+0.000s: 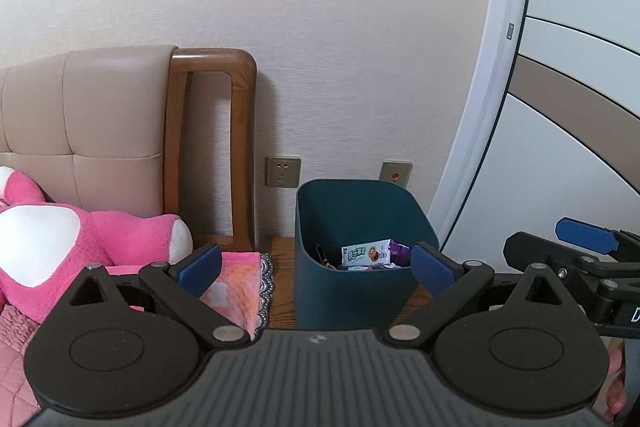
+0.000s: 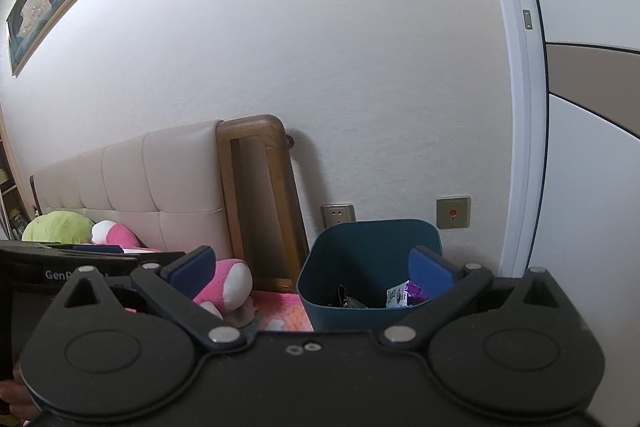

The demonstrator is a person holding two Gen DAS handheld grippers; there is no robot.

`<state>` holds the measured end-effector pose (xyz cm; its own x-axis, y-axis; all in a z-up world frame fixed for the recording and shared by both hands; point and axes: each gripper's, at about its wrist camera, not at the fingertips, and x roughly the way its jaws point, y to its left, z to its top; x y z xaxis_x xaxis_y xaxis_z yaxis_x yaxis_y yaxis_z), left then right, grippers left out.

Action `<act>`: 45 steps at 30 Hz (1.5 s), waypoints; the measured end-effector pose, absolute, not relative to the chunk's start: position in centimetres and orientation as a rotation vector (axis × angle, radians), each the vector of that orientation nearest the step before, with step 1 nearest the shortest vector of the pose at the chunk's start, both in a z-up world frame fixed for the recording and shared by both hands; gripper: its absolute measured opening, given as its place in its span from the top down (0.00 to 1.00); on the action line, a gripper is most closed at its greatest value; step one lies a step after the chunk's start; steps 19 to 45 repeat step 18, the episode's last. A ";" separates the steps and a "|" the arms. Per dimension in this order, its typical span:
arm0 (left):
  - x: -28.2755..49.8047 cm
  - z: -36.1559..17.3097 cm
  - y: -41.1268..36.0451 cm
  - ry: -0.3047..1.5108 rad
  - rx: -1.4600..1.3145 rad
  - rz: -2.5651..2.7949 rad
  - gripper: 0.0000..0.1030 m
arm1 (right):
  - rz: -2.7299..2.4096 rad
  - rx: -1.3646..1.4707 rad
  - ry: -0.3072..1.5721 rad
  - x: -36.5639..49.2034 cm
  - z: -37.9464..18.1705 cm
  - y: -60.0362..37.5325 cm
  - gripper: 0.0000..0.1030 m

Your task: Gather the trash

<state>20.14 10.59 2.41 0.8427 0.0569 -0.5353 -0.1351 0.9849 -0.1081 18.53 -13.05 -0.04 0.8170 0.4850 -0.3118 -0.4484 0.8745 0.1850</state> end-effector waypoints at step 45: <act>21.3 1.7 11.7 0.602 -0.209 0.078 0.02 | 0.476 0.101 0.379 18.8 -0.2 -12.9 0.00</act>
